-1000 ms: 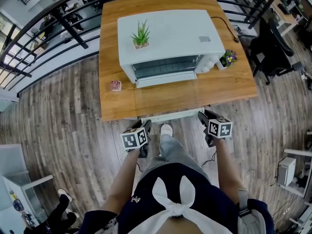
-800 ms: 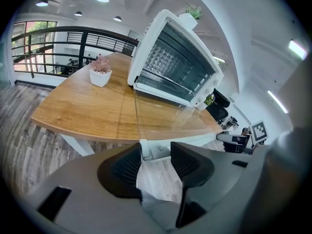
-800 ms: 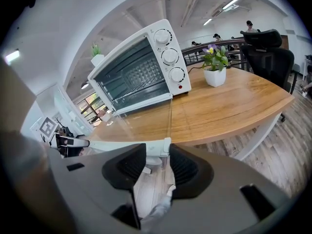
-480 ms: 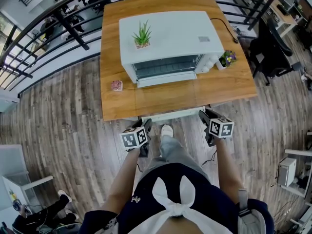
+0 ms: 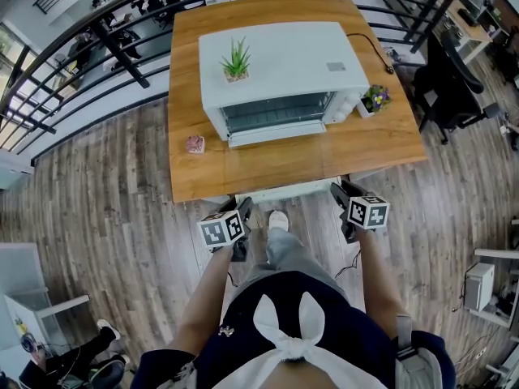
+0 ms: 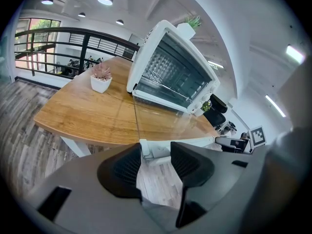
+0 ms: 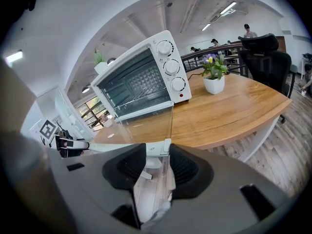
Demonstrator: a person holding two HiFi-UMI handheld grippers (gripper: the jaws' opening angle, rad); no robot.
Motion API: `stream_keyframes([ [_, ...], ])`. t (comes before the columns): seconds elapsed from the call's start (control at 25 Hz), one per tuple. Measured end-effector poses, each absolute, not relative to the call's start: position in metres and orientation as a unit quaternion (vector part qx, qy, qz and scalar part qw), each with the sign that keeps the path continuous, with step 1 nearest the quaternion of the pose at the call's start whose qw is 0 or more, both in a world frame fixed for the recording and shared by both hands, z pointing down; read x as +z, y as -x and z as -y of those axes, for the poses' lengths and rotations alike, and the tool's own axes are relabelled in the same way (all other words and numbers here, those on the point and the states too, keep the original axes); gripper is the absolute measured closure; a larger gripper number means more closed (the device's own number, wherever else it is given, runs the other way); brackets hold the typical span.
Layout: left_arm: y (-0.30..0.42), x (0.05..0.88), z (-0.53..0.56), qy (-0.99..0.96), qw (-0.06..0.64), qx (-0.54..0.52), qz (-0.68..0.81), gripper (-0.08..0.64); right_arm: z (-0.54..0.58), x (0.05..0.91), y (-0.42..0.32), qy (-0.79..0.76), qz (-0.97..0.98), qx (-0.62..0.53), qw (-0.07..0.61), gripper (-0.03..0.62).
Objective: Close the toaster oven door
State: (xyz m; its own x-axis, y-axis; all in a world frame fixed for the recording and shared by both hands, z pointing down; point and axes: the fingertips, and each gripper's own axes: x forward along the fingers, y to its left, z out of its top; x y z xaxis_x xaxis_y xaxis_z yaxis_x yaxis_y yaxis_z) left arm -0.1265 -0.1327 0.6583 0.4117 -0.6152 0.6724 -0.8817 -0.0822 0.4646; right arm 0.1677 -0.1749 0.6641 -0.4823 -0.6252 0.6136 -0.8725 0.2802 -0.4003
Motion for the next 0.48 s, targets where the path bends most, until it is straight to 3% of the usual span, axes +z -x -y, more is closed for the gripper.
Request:
stream_keyframes([
  [0.48,0.1275,0.6491,0.1345,-0.716,0.428,0.144,0.532,0.359,0.1772,0.6552,-0.1675,-0.475,0.789,0.351,0.167,0.433],
])
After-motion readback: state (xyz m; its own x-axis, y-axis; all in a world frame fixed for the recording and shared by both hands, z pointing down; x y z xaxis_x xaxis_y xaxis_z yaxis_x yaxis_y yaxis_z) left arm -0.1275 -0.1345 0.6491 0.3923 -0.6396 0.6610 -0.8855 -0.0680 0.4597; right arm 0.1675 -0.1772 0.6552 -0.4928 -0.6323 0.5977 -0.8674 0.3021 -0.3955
